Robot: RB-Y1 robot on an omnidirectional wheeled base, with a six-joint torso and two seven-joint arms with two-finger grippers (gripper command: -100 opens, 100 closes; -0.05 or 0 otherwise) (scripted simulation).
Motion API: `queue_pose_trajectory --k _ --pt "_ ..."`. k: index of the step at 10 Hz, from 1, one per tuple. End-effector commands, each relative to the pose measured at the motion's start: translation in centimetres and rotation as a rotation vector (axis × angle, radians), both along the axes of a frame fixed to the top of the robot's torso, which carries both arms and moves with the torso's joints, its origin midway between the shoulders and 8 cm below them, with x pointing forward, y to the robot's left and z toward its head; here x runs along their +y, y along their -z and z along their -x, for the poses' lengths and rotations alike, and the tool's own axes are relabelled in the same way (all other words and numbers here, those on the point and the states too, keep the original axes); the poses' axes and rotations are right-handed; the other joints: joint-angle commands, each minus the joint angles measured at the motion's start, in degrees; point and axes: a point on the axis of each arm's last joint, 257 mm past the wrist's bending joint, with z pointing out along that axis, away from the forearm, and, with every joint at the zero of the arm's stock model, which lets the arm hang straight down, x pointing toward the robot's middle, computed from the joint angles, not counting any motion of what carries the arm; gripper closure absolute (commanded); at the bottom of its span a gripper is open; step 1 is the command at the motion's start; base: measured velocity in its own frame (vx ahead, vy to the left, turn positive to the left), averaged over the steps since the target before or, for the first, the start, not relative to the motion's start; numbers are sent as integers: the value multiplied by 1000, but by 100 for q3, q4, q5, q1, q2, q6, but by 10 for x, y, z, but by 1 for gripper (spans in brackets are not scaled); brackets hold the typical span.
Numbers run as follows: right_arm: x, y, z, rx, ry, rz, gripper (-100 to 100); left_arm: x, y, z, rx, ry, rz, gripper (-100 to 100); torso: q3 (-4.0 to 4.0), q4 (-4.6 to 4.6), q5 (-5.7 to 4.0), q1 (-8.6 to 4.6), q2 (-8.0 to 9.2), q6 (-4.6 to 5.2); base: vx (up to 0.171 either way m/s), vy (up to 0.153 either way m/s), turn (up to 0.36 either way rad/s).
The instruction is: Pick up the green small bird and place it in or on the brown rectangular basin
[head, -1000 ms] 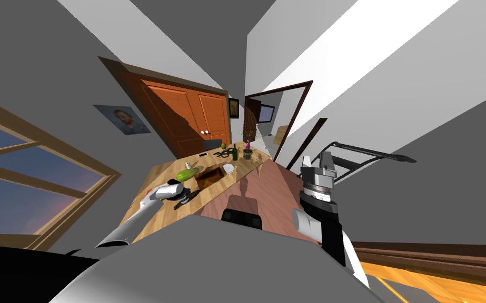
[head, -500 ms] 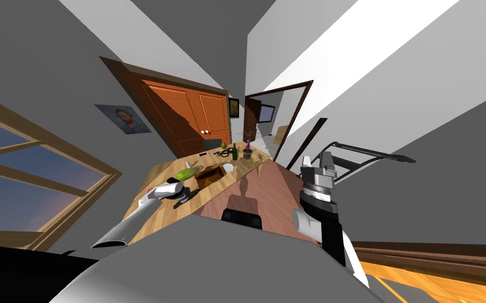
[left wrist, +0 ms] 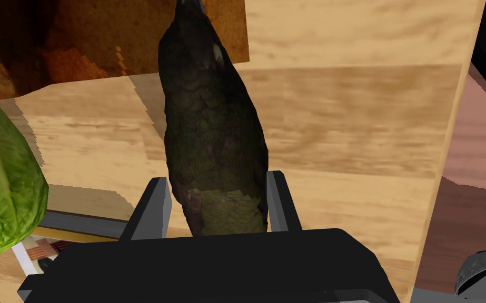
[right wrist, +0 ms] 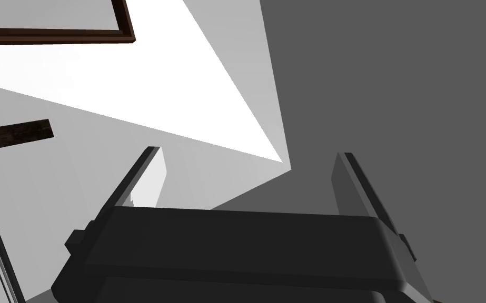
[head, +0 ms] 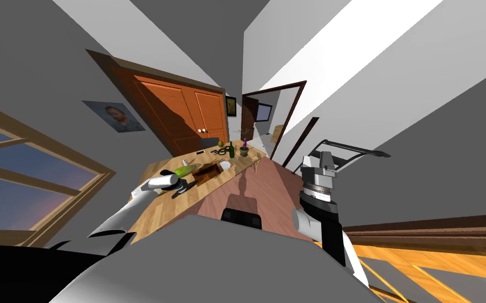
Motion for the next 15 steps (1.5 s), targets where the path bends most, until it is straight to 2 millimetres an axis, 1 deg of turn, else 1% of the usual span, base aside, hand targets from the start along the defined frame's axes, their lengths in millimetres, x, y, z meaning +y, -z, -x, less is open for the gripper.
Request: queue_pose_trajectory --k 1,2,4,7,11,15 --pt "0 0 0 0 0 0 0 14 -18 -9 -33 -40 0 100 0 0 0 0 0 0 -57 -75 -132" --pt "0 0 0 0 0 0 0 21 -28 -12 -45 -63 5 100 -4 -1 3 6 -7 4 -35 -71 -154" --pt "0 0 0 0 0 0 0 30 -43 -12 -52 -104 25 100 -13 -3 3 13 -25 5 13 -38 -186" --pt "0 0 0 0 0 0 0 35 -57 -4 -36 -141 58 100 -33 -12 12 46 -58 7 76 30 -163" --pt "0 0 0 0 0 0 0 35 -71 2 -16 -170 101 100 -47 -21 17 58 -77 8 98 47 -141" --pt "0 0 0 0 0 0 0 24 -82 0 -2 -172 148 100 -45 -22 17 51 -72 9 81 44 -102"
